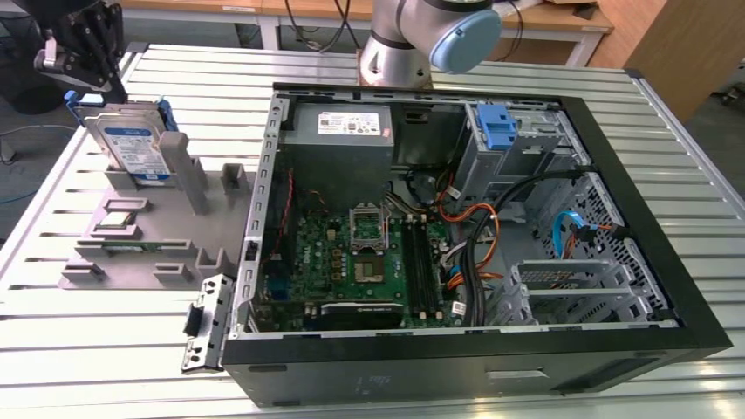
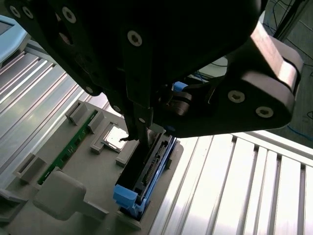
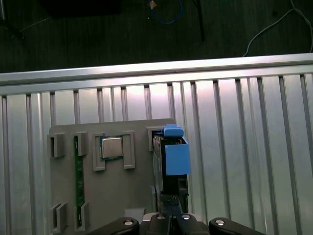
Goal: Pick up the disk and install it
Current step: 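Pick up the disk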
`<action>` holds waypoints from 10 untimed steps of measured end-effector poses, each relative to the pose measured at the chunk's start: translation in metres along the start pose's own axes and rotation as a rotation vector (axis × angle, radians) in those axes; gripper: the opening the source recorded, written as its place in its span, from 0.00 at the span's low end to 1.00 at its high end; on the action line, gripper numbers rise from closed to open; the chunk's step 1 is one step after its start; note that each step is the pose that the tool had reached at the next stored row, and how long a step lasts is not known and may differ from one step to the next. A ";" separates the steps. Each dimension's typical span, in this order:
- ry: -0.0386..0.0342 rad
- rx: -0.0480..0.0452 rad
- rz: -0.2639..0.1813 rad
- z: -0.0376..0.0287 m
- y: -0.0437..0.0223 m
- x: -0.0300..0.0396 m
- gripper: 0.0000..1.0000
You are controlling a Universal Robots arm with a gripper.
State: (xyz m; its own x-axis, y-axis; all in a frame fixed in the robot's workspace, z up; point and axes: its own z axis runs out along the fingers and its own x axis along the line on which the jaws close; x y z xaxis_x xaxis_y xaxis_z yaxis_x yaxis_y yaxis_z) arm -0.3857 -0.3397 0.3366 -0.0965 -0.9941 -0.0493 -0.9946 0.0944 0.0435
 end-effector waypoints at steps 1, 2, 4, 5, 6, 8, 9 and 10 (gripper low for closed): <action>0.0001 0.0000 0.000 0.0000 0.0000 0.0000 0.17; 0.0001 0.0000 0.000 0.0000 0.0000 0.0000 0.23; 0.0001 0.0000 0.000 0.0000 0.0000 0.0000 0.29; 0.0001 0.0000 0.000 0.0000 0.0000 0.0000 0.35; 0.0000 0.0000 0.000 0.0001 0.0000 0.0000 0.35; 0.0000 0.0000 0.000 0.0001 0.0000 0.0000 0.41; 0.0000 0.0000 0.000 0.0001 0.0000 0.0000 0.47; 0.0000 0.0000 0.000 0.0001 0.0000 0.0000 0.53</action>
State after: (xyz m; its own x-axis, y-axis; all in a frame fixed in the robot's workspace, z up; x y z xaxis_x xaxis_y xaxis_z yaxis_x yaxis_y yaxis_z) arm -0.3857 -0.3397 0.3366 -0.0965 -0.9941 -0.0492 -0.9946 0.0944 0.0435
